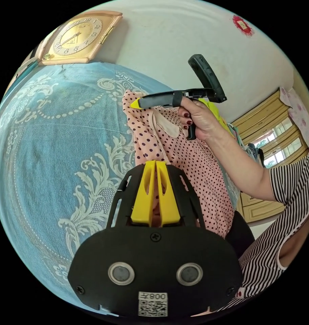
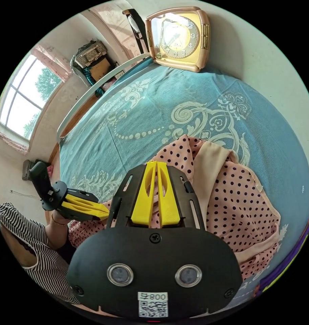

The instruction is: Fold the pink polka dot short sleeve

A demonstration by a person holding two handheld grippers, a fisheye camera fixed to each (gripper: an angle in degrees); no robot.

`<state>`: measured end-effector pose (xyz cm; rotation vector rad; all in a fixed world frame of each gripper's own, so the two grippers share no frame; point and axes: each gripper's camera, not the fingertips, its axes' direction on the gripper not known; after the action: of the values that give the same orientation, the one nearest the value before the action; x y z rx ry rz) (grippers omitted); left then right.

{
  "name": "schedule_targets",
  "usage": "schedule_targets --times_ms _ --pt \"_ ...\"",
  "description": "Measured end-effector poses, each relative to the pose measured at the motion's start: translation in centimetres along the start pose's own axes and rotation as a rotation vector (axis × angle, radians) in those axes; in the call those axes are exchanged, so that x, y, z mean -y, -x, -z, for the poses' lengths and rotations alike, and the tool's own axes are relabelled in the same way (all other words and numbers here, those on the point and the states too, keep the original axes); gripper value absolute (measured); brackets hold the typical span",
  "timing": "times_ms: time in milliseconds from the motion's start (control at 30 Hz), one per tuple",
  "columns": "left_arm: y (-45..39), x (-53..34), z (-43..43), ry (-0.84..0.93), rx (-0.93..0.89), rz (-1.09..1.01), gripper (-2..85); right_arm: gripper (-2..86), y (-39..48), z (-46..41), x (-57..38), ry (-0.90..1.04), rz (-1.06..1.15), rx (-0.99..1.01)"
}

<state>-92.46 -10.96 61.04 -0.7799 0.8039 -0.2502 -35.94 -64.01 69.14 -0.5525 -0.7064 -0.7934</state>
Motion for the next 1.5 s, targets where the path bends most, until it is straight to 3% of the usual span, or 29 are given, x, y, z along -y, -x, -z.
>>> schedule_targets --times_ms 100,267,400,467,600,733,800,1067,1400,1500 --pt "-0.4 -0.8 0.2 -0.001 0.016 -0.005 0.3 0.1 0.0 -0.3 -0.9 0.000 -0.030 0.079" --pt "-0.3 -2.3 0.5 -0.007 -0.006 0.017 0.2 0.1 2.6 1.4 -3.9 -0.083 -0.015 -0.029" --pt "-0.8 -3.5 0.6 0.010 0.008 0.017 0.2 0.1 2.2 0.2 -5.8 -0.041 -0.077 -0.049" --pt "-1.1 -4.0 0.5 0.022 0.008 0.005 0.2 0.1 2.2 0.1 -7.4 -0.053 -0.119 0.056" --pt "-1.3 -5.4 0.7 0.032 -0.030 0.001 0.2 0.1 4.3 2.2 -11.0 -0.142 -0.108 0.058" --pt "-1.6 -6.9 1.1 0.016 -0.055 -0.003 0.2 0.1 7.7 4.8 -18.2 -0.196 -0.083 0.065" --pt "-2.5 -8.6 2.6 -0.083 -0.085 -0.038 0.2 0.1 9.7 5.4 -22.4 -0.182 -0.063 0.054" --pt "-6.6 -15.4 6.0 -0.099 -0.134 -0.050 0.2 0.1 18.8 5.4 -43.0 0.054 -0.102 -0.053" --pt "-13.4 -23.8 2.9 0.185 0.262 0.014 0.3 0.1 27.2 2.4 -56.4 0.254 -0.050 -0.312" --pt "-14.1 -24.5 2.8 0.193 0.284 0.039 0.3 0.2 28.6 2.0 -59.7 0.183 -0.044 -0.384"
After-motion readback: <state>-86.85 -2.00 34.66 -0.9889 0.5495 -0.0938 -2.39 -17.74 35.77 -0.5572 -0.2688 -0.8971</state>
